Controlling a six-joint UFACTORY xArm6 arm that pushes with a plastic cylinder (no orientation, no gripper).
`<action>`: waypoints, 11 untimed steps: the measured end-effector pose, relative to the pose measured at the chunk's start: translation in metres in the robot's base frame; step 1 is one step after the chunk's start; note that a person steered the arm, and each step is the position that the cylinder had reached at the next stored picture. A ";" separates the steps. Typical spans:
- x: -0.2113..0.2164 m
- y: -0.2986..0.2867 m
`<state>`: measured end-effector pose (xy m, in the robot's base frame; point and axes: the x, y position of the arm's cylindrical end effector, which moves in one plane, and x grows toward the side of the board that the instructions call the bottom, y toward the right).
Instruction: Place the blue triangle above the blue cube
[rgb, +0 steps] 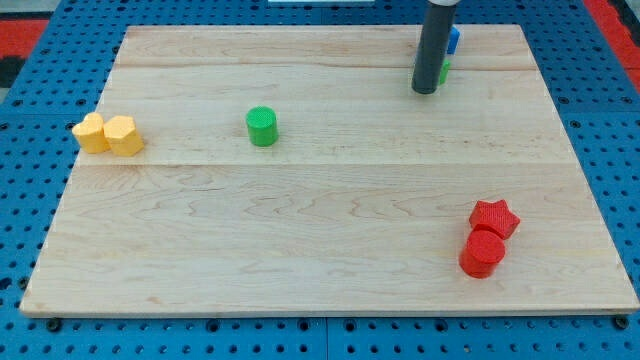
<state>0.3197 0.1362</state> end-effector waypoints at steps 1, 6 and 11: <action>0.000 0.019; -0.113 0.105; -0.123 0.057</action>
